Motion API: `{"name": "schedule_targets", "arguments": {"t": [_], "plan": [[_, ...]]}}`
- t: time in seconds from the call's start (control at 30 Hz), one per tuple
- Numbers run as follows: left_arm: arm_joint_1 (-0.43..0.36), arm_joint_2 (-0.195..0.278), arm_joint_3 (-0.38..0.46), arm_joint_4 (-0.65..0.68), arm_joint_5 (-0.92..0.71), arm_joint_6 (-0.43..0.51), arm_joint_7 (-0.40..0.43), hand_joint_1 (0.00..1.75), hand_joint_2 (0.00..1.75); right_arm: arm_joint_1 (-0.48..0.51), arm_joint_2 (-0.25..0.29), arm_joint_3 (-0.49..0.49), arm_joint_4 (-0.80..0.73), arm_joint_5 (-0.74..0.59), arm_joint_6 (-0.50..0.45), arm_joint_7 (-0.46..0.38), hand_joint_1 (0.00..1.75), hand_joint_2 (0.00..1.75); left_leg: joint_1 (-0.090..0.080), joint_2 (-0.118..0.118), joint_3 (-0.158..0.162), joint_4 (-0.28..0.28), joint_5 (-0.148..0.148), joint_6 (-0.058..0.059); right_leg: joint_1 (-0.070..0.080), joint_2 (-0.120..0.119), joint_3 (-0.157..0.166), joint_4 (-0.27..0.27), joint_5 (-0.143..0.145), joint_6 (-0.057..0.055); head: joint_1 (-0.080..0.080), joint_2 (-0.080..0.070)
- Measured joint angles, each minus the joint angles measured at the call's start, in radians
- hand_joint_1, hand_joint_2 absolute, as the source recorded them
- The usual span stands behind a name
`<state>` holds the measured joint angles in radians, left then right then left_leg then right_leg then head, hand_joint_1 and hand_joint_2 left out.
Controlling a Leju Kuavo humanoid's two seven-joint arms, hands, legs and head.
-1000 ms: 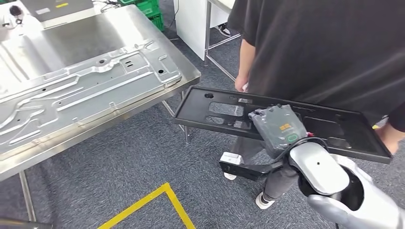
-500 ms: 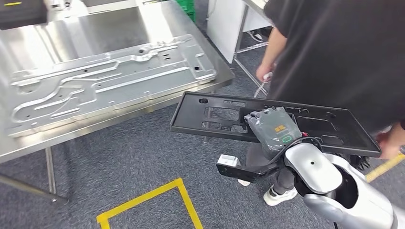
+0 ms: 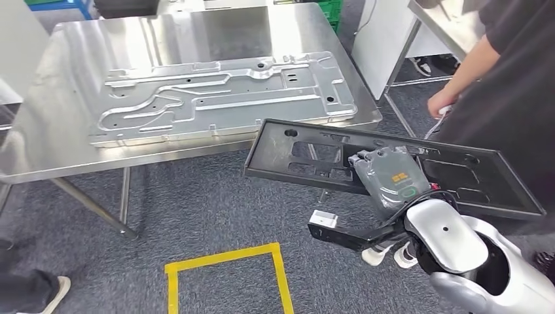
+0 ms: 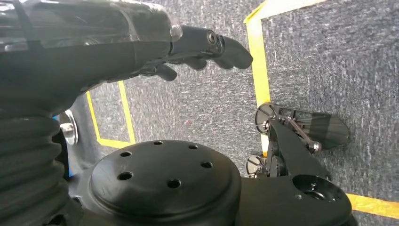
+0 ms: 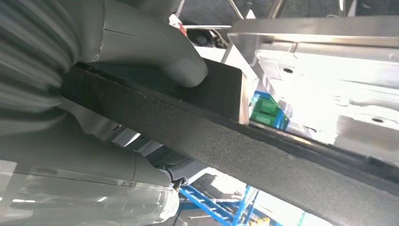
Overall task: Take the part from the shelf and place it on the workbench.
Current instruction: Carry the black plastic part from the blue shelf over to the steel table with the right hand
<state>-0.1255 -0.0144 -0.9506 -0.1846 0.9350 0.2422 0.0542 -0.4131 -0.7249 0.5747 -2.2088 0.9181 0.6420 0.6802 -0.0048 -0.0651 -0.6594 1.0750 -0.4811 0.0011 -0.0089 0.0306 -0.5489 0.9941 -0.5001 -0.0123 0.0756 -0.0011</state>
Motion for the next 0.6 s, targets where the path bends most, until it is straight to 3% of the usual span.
{"name": "schedule_targets", "arguments": {"t": [0.07, 0.13, 0.17, 0.2, 0.23, 0.27, 0.33, 0.37, 0.43, 0.5, 0.57, 0.6], "plan": [[-0.001, 0.001, 0.000, 0.000, 0.000, 0.000, 0.000, 0.00, 1.75, -0.001, 0.001, 0.002, -0.002, 0.001, 0.000, 0.000, 1.75, 1.75, 0.004, 0.064, -0.047, 0.099, -0.060, -0.012, -0.001, -0.026, 0.004, -0.007, 0.004, -0.002, -0.013, 0.000], [-0.001, 0.001, 0.000, 0.000, 0.000, 0.000, -0.001, 0.00, 1.75, -0.001, 0.001, 0.006, -0.004, 0.000, 0.000, 0.000, 1.75, 1.75, 0.015, 0.070, -0.093, 0.202, -0.100, -0.024, -0.001, -0.055, 0.003, -0.007, 0.003, -0.001, -0.021, 0.000], [-0.001, 0.001, 0.000, 0.000, 0.000, 0.000, -0.002, 0.00, 1.75, -0.001, 0.002, 0.009, -0.004, 0.000, -0.002, 0.000, 1.75, 1.75, 0.018, 0.071, -0.096, 0.214, -0.096, -0.029, -0.002, -0.070, 0.004, -0.006, 0.002, 0.001, -0.024, 0.000], [-0.001, 0.001, 0.000, 0.000, 0.000, 0.000, -0.001, 0.00, 1.75, -0.001, 0.002, 0.011, -0.004, 0.000, -0.003, 0.000, 1.75, 1.75, 0.021, 0.075, -0.081, 0.191, -0.075, -0.033, -0.003, -0.083, 0.004, -0.004, 0.000, 0.004, -0.027, 0.000], [-0.001, 0.001, 0.000, 0.000, 0.000, 0.000, 0.000, 0.00, 1.75, -0.002, 0.002, 0.013, -0.004, -0.001, -0.004, 0.000, 1.75, 1.75, 0.023, 0.088, -0.046, 0.133, -0.043, -0.036, -0.004, -0.096, 0.005, -0.001, -0.003, 0.009, -0.029, 0.000], [-0.001, 0.001, 0.000, 0.000, 0.000, 0.000, 0.001, 0.00, 1.75, -0.003, 0.002, 0.014, -0.004, -0.001, -0.005, 0.000, 1.75, 1.75, 0.019, 0.117, -0.011, 0.071, -0.023, -0.037, -0.004, -0.107, 0.005, 0.003, -0.007, 0.015, -0.032, 0.000], [-0.001, 0.000, 0.000, 0.000, 0.000, 0.000, 0.001, 0.00, 1.75, -0.005, 0.002, 0.015, -0.006, -0.001, -0.006, 0.000, 1.75, 1.75, 0.011, 0.161, 0.033, -0.015, -0.003, -0.023, -0.001, -0.127, 0.005, 0.013, -0.015, 0.029, -0.036, 0.000], [-0.001, 0.000, 0.000, 0.000, 0.000, 0.000, 0.001, 0.00, 1.75, -0.006, 0.001, 0.015, -0.006, -0.001, -0.007, 0.000, 1.75, 1.75, 0.006, 0.168, 0.034, -0.023, -0.007, -0.012, 0.002, -0.136, 0.005, 0.015, -0.018, 0.033, -0.036, 0.000], [0.001, 0.000, 0.000, 0.000, 0.000, 0.000, 0.001, 0.00, 1.75, -0.007, 0.001, 0.015, -0.007, -0.002, -0.009, 0.000, 1.75, 1.75, 0.006, 0.142, 0.031, -0.025, -0.004, 0.007, 0.001, -0.155, 0.010, 0.014, -0.022, 0.039, -0.032, 0.000], [0.000, 0.000, 0.000, 0.000, 0.000, 0.000, 0.001, 0.00, 1.75, -0.007, -0.001, 0.015, -0.008, -0.002, -0.011, 0.000, 1.75, 1.75, 0.008, 0.116, 0.031, -0.028, 0.001, 0.020, -0.005, -0.128, 0.004, 0.041, -0.051, 0.047, -0.028, 0.000], [-0.001, -0.001, 0.000, 0.000, 0.000, 0.000, 0.000, 0.00, 1.75, -0.007, -0.005, 0.015, -0.008, -0.007, -0.020, 0.000, 1.75, 1.75, 0.009, 0.093, 0.030, -0.028, 0.005, 0.029, -0.009, -0.067, -0.038, 0.148, -0.116, 0.051, -0.017, 0.000], [-0.002, -0.002, 0.000, 0.000, 0.000, 0.000, -0.001, 0.00, 1.75, -0.007, -0.008, 0.016, -0.008, -0.012, -0.026, 0.000, 1.75, 1.75, 0.007, 0.082, 0.030, -0.028, 0.006, 0.031, -0.009, -0.050, -0.070, 0.219, -0.148, 0.050, -0.010, 0.000]]}}
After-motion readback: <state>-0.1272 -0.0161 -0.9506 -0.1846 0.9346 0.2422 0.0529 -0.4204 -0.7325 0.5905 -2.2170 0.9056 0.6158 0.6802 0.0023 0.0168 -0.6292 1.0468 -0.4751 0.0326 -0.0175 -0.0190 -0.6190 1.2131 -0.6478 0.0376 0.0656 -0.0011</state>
